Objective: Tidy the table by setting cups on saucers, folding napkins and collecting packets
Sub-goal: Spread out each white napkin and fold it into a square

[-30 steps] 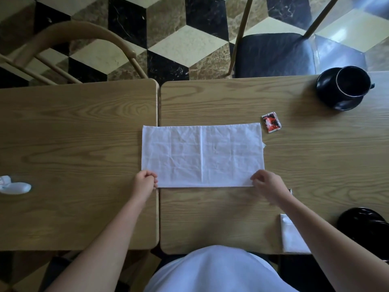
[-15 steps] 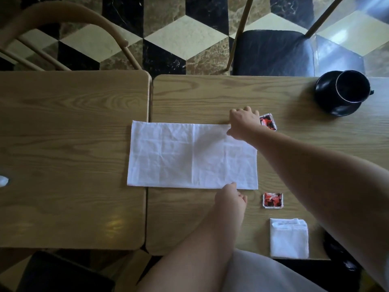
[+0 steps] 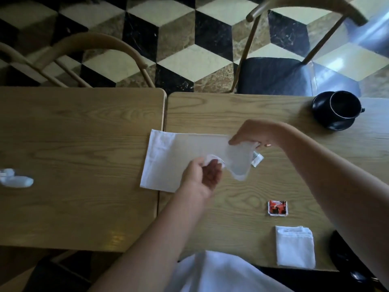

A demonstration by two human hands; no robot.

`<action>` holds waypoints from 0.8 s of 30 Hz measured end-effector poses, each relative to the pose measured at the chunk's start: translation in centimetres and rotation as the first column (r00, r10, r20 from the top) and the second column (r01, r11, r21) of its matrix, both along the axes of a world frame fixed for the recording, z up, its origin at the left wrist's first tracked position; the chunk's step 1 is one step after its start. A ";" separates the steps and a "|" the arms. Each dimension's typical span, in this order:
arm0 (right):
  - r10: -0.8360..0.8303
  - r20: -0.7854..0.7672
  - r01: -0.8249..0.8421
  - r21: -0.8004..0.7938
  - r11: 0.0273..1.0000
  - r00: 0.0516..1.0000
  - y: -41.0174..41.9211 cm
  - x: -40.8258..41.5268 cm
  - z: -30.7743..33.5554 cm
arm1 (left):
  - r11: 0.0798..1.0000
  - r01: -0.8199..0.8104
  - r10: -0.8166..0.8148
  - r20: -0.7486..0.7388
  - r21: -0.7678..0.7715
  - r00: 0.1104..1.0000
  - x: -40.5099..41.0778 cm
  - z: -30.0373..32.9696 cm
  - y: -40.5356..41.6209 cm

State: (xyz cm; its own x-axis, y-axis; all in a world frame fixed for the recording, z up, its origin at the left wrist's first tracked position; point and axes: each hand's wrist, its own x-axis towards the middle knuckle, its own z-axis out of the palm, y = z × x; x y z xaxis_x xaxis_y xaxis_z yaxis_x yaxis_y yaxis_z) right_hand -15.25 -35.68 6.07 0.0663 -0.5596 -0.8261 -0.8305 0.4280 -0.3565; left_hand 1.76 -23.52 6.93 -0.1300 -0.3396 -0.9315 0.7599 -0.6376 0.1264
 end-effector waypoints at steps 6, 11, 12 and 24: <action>-0.398 0.516 0.499 -0.066 0.864 0.759 -1.4 1.3 8.4 | 0.941 0.070 -0.023 0.145 -0.330 0.989 6.7 8.5 -8.2; -0.443 0.695 0.712 -0.142 0.688 0.567 -0.5 1.8 12.8 | 0.829 0.246 -0.066 0.350 -0.502 0.934 7.9 13.9 -10.0; -0.447 0.704 0.730 -0.149 0.667 0.552 0.2 1.8 13.1 | 0.815 0.290 -0.087 0.389 -0.501 0.917 8.0 14.2 -9.6; -0.739 0.456 0.816 0.047 0.577 0.496 18.4 1.5 0.3 | 0.904 0.387 -0.259 0.488 -0.182 0.834 9.7 -0.8 5.8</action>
State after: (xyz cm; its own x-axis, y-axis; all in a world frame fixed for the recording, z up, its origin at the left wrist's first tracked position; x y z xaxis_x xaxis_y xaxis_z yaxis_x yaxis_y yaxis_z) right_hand -13.72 -17.32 6.33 -0.1778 -0.6601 -0.7299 0.0431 0.7358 -0.6759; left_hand 11.46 -17.73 6.14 0.1266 -0.5905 -0.7971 0.3368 -0.7302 0.5945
